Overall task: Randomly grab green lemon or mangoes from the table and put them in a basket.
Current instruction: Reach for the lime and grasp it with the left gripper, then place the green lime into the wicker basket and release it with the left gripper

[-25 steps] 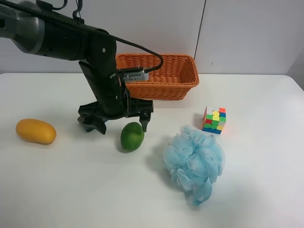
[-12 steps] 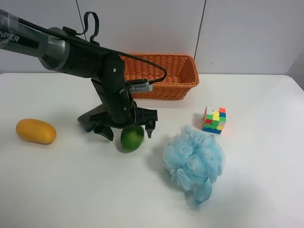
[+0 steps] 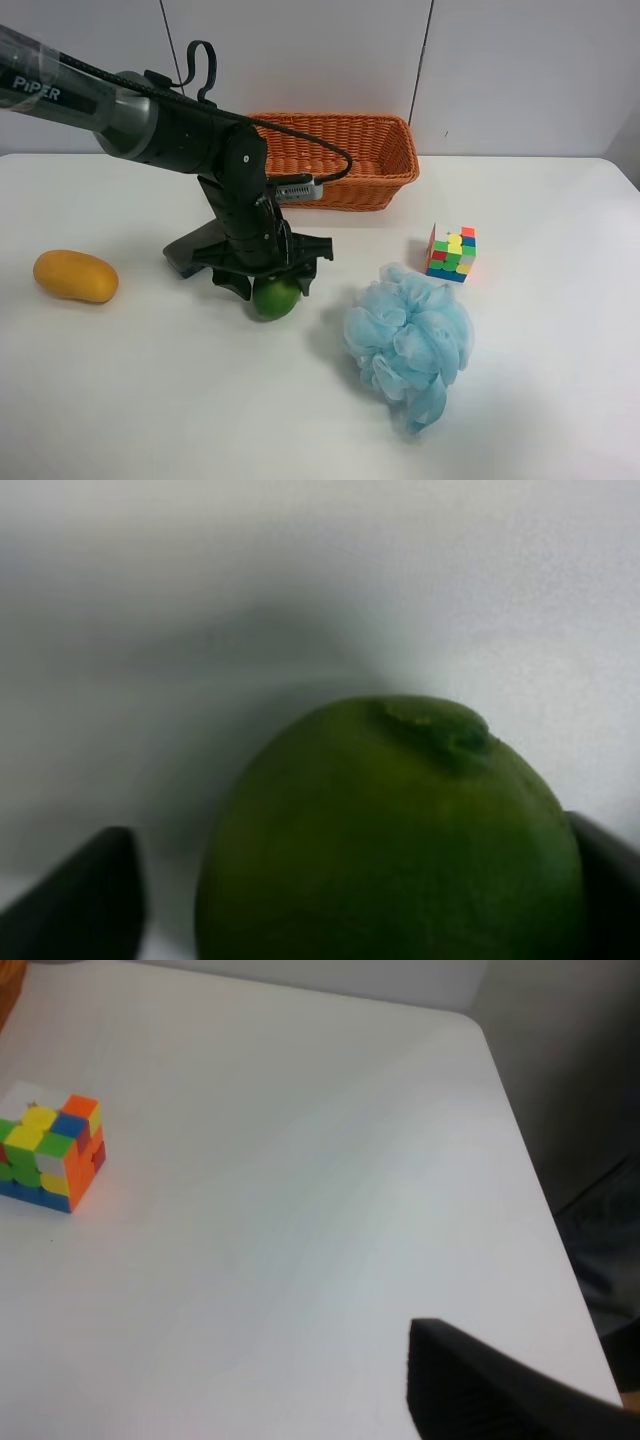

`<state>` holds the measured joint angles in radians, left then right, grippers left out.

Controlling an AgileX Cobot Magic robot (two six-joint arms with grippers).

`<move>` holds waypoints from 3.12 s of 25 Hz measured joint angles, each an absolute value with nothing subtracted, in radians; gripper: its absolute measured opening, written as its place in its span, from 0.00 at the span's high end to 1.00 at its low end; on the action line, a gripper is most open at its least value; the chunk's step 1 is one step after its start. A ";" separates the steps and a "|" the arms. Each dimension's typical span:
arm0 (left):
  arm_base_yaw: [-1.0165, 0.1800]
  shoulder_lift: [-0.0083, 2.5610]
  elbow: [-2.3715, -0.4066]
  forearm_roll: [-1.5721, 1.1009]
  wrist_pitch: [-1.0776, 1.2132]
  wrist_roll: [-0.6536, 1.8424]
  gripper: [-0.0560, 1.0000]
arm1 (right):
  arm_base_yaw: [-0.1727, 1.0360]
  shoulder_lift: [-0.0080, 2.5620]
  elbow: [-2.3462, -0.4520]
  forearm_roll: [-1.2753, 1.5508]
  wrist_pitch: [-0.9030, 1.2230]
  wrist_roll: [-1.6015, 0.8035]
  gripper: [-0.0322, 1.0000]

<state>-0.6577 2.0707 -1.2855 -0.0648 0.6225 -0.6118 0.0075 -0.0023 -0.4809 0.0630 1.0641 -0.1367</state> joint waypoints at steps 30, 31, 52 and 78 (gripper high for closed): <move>-0.627 1.817 -1.422 -0.066 0.851 -0.530 0.36 | 0.008 -0.002 -0.481 0.063 1.064 -0.137 0.01; -0.616 1.817 -1.462 -0.066 0.869 -0.503 0.36 | 0.008 -0.002 -0.481 0.063 1.064 -0.137 0.01; -0.504 2.194 -2.073 -0.037 0.830 -0.128 0.36 | 0.008 -0.002 -0.481 0.063 1.064 -0.138 0.01; -0.462 2.383 -2.079 -0.009 0.571 -0.123 0.03 | 0.008 -0.002 -0.481 0.063 1.064 -0.138 0.01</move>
